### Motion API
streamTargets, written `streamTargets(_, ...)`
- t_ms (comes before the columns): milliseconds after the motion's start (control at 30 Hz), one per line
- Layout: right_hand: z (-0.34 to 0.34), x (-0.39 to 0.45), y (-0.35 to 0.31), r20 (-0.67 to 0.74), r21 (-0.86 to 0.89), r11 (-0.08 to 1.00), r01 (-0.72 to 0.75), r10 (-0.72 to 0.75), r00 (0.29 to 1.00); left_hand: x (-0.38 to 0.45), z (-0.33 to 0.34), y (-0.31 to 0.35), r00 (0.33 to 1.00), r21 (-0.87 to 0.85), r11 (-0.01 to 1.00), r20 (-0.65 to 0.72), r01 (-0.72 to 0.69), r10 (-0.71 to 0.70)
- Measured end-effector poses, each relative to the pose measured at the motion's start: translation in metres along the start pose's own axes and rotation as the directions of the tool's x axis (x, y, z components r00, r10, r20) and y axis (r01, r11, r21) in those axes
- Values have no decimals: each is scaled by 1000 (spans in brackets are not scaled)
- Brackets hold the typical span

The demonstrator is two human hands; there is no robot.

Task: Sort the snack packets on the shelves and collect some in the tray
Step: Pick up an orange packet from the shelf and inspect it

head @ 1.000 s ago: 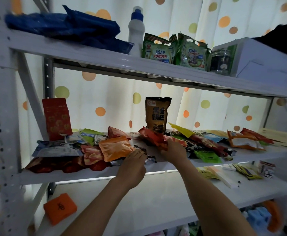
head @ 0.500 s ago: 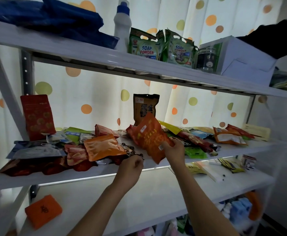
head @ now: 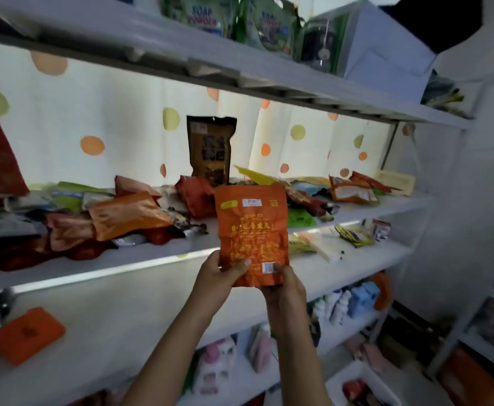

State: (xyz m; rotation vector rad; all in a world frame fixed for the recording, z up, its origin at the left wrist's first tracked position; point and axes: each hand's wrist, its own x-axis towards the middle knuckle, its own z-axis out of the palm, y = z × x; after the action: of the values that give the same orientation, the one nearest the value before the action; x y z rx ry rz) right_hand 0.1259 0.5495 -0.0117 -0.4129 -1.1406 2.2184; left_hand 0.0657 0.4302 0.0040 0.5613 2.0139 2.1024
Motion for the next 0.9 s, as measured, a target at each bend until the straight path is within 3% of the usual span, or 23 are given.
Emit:
streamTargets(100, -29, -22, 10, 8, -85, 996, -15, 16, 1000, -21, 7, -16, 1000, -55, 998, 23, 22, -21)
streamTargets(300, -96, -56, 20, 57, -223, 969, -108, 123, 991, -67, 10, -61, 977, 29, 987, 142, 159, -161)
streamTargets(433, -106, -74, 27, 53, -274, 950, -153, 173, 983, -85, 15, -82, 975, 30, 980, 98, 196, -198)
streamTargets(900, -108, -80, 38, 39, -544, 839, -18, 47, 998, -96, 23, -103, 970, 91, 966, -28, 242, -241)
